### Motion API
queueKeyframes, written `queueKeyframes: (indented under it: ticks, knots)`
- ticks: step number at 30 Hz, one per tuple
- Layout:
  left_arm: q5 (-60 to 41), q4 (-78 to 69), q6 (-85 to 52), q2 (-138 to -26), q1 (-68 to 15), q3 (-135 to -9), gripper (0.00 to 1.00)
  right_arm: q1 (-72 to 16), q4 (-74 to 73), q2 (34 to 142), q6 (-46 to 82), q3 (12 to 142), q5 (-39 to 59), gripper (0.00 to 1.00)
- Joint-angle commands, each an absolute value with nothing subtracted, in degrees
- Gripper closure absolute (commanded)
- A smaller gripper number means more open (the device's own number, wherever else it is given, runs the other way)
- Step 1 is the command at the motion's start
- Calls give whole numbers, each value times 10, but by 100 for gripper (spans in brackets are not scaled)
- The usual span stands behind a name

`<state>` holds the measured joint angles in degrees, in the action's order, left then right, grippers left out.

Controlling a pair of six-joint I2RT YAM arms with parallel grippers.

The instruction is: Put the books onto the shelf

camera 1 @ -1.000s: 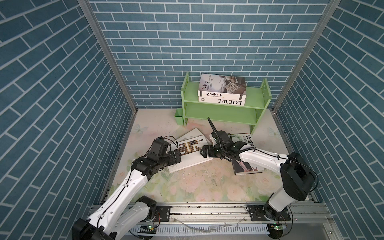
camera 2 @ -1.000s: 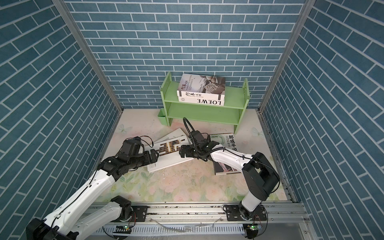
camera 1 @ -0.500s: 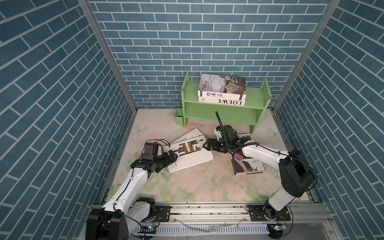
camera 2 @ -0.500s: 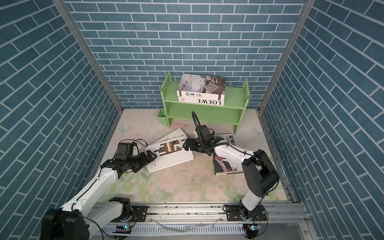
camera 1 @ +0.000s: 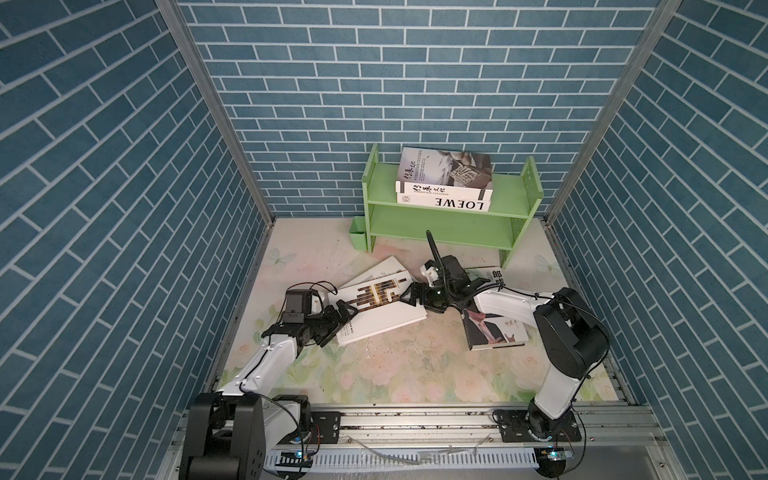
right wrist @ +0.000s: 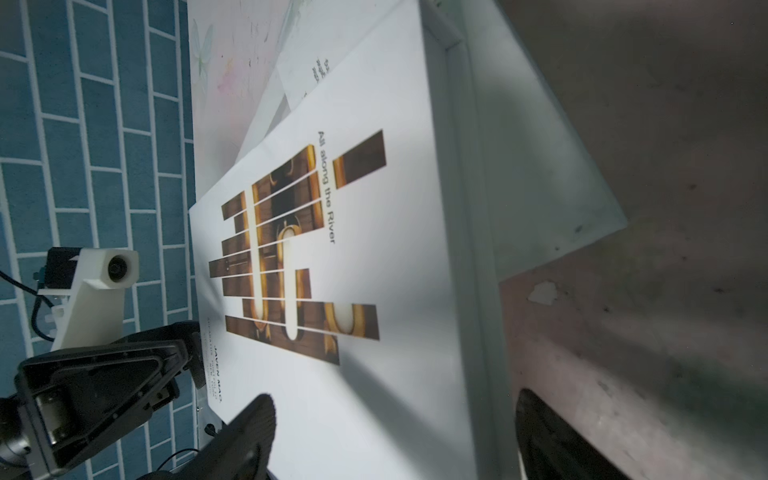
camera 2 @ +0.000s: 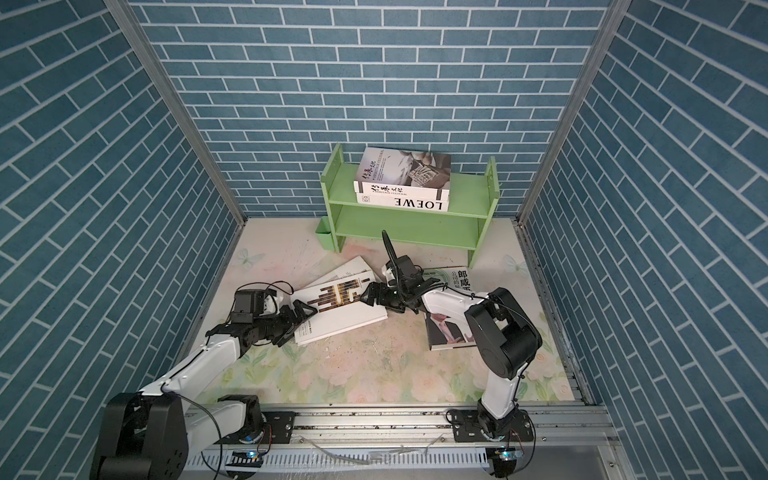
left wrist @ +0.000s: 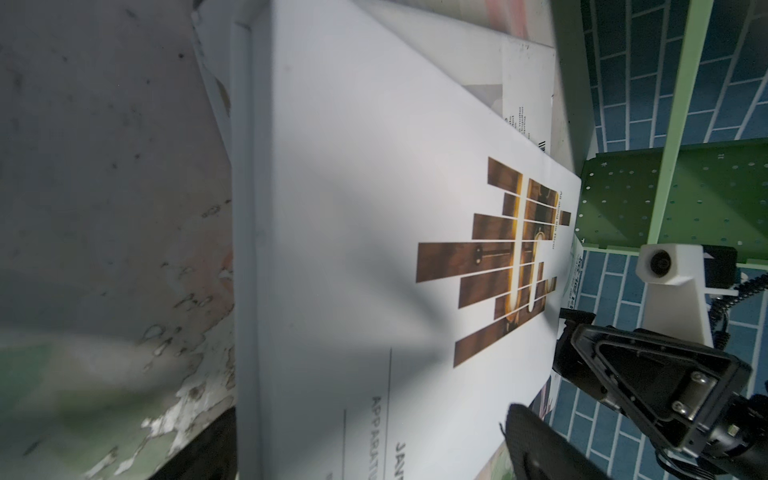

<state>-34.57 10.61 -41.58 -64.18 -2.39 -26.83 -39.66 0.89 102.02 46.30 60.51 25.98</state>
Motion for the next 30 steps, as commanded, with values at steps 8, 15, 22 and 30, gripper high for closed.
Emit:
queueKeyframes:
  ticks: [8, 15, 22, 30]
  knots:
    - [-402, 24, -434, -655, -20, -256, 6, -398, -59, 1036, 516, 575, 296, 17]
    - [-440, -18, -463, -606, -21, -260, 8, -397, -79, 1038, 528, 571, 308, 20]
    - [-456, -45, -516, -542, -20, -264, 16, -396, -88, 1025, 539, 569, 326, 22]
    - [-462, -47, -571, -499, -21, -274, 27, -386, -104, 1000, 547, 557, 336, 21]
